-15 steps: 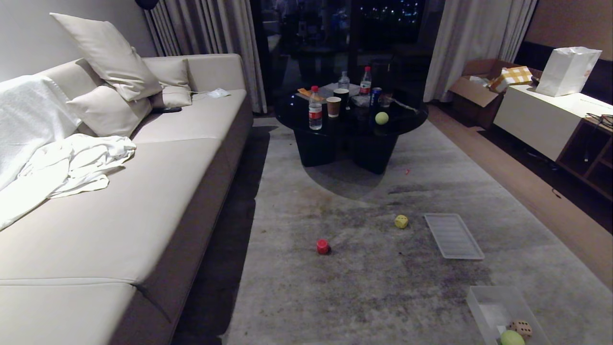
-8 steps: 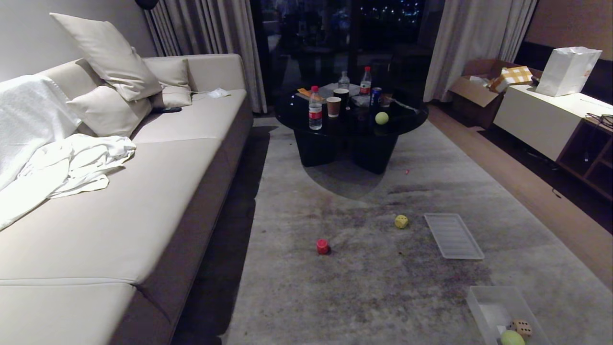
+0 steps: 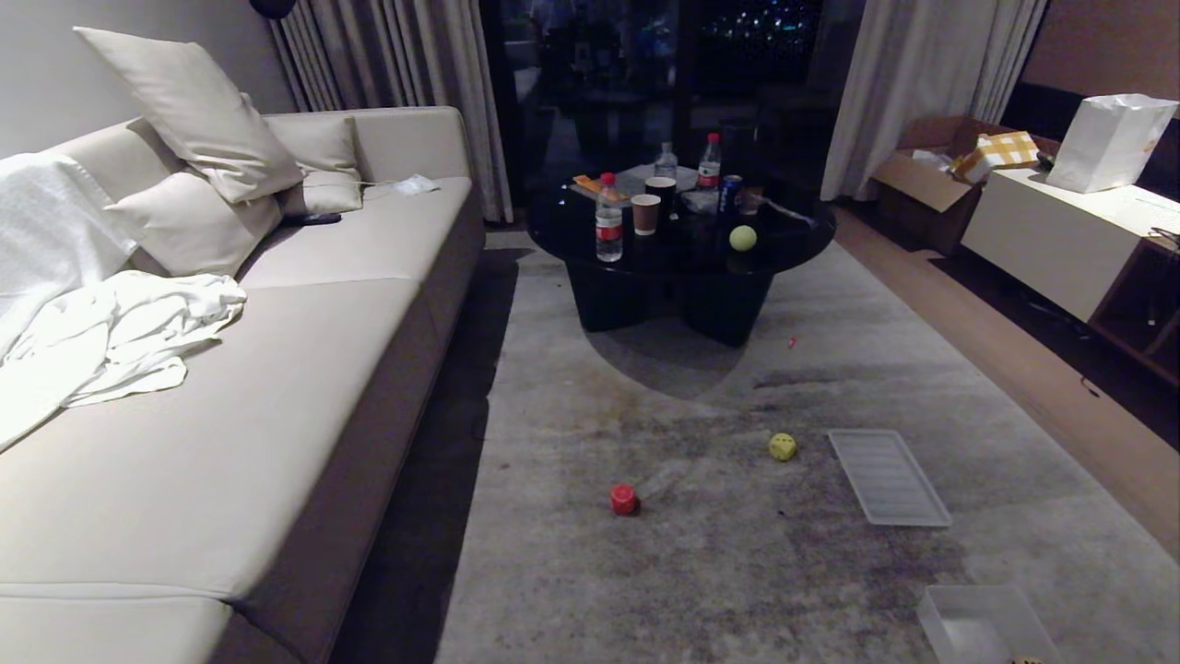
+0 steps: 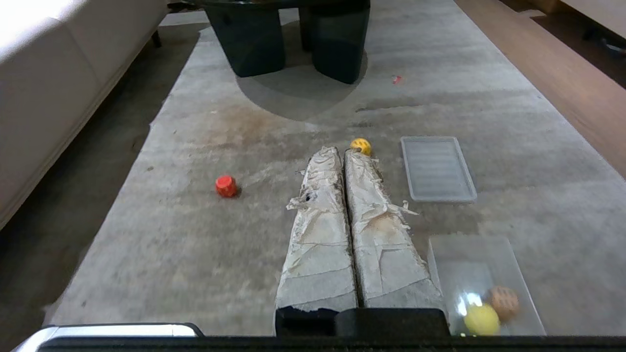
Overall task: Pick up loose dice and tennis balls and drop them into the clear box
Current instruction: Find toys out of the box
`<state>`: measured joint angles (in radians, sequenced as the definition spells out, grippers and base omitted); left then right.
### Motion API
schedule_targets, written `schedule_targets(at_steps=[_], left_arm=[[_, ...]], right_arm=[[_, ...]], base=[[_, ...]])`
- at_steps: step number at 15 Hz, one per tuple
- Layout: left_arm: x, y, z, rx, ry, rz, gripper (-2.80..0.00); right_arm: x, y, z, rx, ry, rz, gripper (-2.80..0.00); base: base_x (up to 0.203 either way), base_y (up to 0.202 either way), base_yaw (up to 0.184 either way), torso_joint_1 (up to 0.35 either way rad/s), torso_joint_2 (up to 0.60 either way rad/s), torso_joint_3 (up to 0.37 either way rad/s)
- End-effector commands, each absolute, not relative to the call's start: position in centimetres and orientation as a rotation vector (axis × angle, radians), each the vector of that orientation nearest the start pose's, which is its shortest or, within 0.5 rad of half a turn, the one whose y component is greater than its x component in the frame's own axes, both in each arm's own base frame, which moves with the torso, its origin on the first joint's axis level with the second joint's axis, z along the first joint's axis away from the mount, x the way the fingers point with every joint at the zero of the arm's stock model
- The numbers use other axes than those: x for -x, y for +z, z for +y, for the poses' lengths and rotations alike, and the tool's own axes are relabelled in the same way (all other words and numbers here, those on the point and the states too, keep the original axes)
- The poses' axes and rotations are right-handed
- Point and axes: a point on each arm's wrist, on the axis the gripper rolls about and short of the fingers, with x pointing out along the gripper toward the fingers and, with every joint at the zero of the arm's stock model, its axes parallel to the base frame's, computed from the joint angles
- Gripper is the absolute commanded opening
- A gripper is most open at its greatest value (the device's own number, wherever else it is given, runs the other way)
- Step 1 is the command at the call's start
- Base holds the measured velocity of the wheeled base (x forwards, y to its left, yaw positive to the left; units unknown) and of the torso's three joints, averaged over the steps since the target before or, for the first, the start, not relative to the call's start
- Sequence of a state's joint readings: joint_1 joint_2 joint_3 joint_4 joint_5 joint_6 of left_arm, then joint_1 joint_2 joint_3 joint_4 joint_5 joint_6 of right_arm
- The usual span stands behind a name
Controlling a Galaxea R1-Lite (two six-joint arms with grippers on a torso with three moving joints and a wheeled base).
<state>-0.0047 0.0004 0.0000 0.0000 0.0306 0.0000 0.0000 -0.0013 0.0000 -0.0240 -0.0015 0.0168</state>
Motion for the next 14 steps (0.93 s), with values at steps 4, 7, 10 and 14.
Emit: schedule_targets(at_steps=[4,7,10,14], left_arm=[[2.26,7.51,0.08,0.0,0.026,0.003,-2.8],[2.26,7.51,0.08,0.0,0.026,0.003,-2.8],[2.26,7.51,0.08,0.001,0.026,0.003,-2.8],[2.26,7.52,0.08,0.001,0.027,0.002,-2.8]], right_arm=[[2.2,7.5,0.0,-0.017,-0.001,-0.014,-2.8],[2.19,7.46,0.0,-0.017,-0.001,-0.012,-2.8],[2.2,7.49,0.0,-0.017,-0.001,-0.013,-2.8],[2.2,7.5,0.0,-0.018,-0.001,-0.014,-2.8]], base=[[0.183,0.0,-0.001,0.002,0.01,0.004],[0.183,0.0,0.0,0.001,0.0,0.002],[0.184,0.0,-0.001,0.001,0.0,0.001],[0.187,0.0,-0.001,0.0,0.0,0.002]])
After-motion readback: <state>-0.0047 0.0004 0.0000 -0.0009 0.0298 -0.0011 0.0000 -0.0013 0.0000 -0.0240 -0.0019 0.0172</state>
